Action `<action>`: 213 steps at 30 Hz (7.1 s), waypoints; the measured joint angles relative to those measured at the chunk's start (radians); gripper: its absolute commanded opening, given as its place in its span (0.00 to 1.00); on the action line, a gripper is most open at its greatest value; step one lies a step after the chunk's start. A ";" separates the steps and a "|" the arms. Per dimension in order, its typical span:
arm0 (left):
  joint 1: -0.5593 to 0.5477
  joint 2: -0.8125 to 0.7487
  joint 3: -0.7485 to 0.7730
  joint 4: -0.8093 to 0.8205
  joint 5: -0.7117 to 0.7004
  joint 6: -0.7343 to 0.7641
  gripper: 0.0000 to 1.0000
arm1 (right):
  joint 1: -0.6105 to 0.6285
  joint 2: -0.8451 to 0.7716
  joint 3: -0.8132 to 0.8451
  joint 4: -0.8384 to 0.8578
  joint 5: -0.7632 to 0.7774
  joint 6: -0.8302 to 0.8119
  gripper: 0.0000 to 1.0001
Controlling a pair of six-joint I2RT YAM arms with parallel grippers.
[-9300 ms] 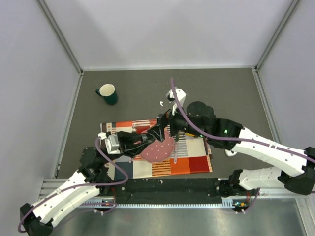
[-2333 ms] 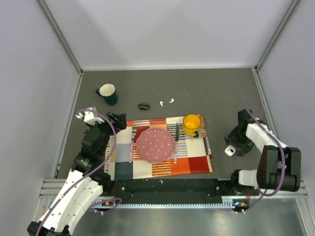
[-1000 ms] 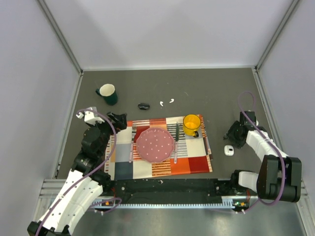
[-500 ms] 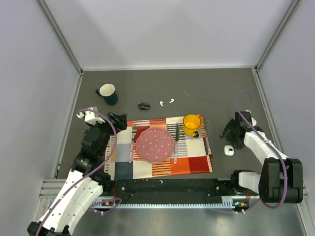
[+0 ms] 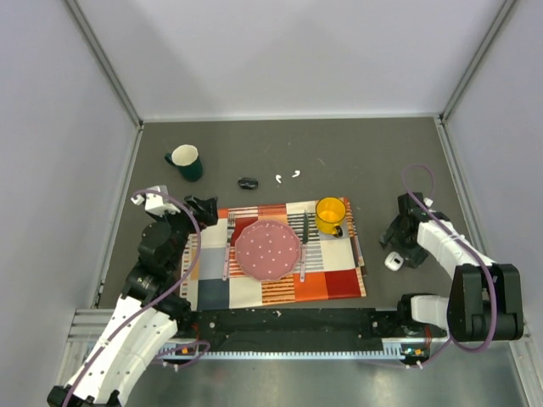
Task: Insert the wireless bluetooth earbuds into the charging case
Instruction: Pick up the charging case at the center of the board.
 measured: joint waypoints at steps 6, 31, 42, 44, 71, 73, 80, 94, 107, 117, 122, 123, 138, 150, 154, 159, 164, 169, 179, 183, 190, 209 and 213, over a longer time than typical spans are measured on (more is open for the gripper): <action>0.000 -0.003 0.000 -0.002 0.000 0.016 0.99 | 0.000 0.000 0.000 -0.006 -0.003 0.031 0.60; 0.000 -0.023 0.000 -0.033 0.001 0.023 0.99 | 0.005 -0.087 -0.054 0.021 -0.068 -0.031 0.52; 0.000 -0.023 0.000 -0.045 0.028 0.024 0.99 | 0.011 -0.123 -0.070 0.035 -0.143 -0.038 0.00; 0.000 -0.023 0.000 -0.044 0.055 0.024 0.99 | 0.013 -0.163 -0.076 0.037 -0.178 -0.036 0.00; -0.178 0.037 0.000 0.298 0.468 0.059 0.99 | 0.016 -0.555 0.232 0.073 -0.502 0.258 0.00; -0.291 0.075 0.003 0.312 0.395 0.099 0.99 | 0.025 -0.547 0.232 0.088 -0.518 0.286 0.00; -0.658 0.226 0.010 0.441 0.049 0.299 0.99 | 0.098 -0.481 0.230 0.190 -0.541 0.378 0.00; -0.841 0.509 -0.046 1.023 -0.131 0.593 0.99 | 0.368 -0.385 0.220 0.392 -0.428 0.538 0.00; -0.850 0.520 -0.078 1.187 -0.135 0.684 0.99 | 0.536 -0.319 0.215 0.452 -0.322 0.607 0.00; -0.850 0.495 -0.133 1.238 -0.135 0.703 0.97 | 0.632 -0.294 0.215 0.501 -0.246 0.676 0.00; -0.850 0.483 -0.141 1.258 -0.146 0.703 0.98 | 0.679 -0.294 0.214 0.509 -0.189 0.710 0.00; -0.850 0.483 -0.146 1.269 -0.146 0.704 0.98 | 0.690 -0.294 0.213 0.510 -0.173 0.722 0.00; -0.850 0.484 -0.202 1.364 -0.104 0.738 0.98 | 0.776 -0.265 0.190 0.554 -0.066 0.819 0.00; -0.850 0.443 -0.202 1.344 -0.053 0.726 0.95 | 0.777 -0.312 0.190 0.522 0.021 0.796 0.00; -0.850 0.486 -0.202 1.362 -0.049 0.722 0.95 | 0.777 -0.309 0.190 0.522 0.013 0.800 0.00; -0.850 0.520 -0.202 1.366 -0.040 0.718 0.95 | 0.777 -0.281 0.190 0.529 -0.033 0.807 0.00; -0.850 0.521 -0.202 1.371 -0.040 0.722 0.95 | 0.784 -0.276 0.190 0.535 -0.047 0.819 0.00; -0.850 0.537 -0.202 1.378 -0.035 0.724 0.95 | 0.784 -0.277 0.189 0.554 -0.051 0.834 0.00; -0.850 0.735 -0.167 1.391 -0.052 0.703 0.86 | 0.807 -0.301 0.162 0.621 -0.077 0.853 0.00; -0.850 0.811 -0.142 1.379 -0.069 0.694 0.85 | 0.837 -0.334 0.141 0.629 -0.069 0.854 0.00; -0.853 0.817 -0.099 1.379 -0.077 0.693 0.85 | 0.838 -0.336 0.127 0.663 -0.069 0.860 0.00; -0.853 0.746 -0.093 1.386 -0.113 0.688 0.69 | 0.853 -0.335 0.114 0.699 -0.065 0.858 0.00; -0.853 0.746 -0.079 1.387 -0.113 0.688 0.65 | 0.856 -0.332 0.108 0.709 -0.066 0.858 0.00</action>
